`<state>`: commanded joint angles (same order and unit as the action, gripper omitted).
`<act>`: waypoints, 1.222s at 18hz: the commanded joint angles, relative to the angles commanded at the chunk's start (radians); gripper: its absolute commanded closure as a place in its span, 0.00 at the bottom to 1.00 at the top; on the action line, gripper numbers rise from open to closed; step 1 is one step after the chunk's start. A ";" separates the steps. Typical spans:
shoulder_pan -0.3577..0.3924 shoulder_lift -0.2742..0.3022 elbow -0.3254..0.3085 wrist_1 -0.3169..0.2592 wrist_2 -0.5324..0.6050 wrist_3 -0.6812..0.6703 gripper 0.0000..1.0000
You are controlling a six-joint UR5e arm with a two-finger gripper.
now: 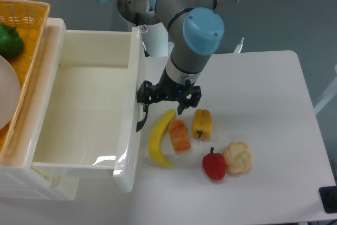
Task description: Slide open the top white drawer
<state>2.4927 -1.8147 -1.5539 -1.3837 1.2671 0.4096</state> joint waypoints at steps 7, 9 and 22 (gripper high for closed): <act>0.009 0.003 -0.012 -0.011 -0.078 -0.008 0.00; 0.009 0.005 -0.012 -0.011 -0.089 -0.008 0.00; 0.049 0.012 0.015 0.003 -0.066 0.044 0.00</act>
<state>2.5418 -1.8024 -1.5387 -1.3806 1.2009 0.4539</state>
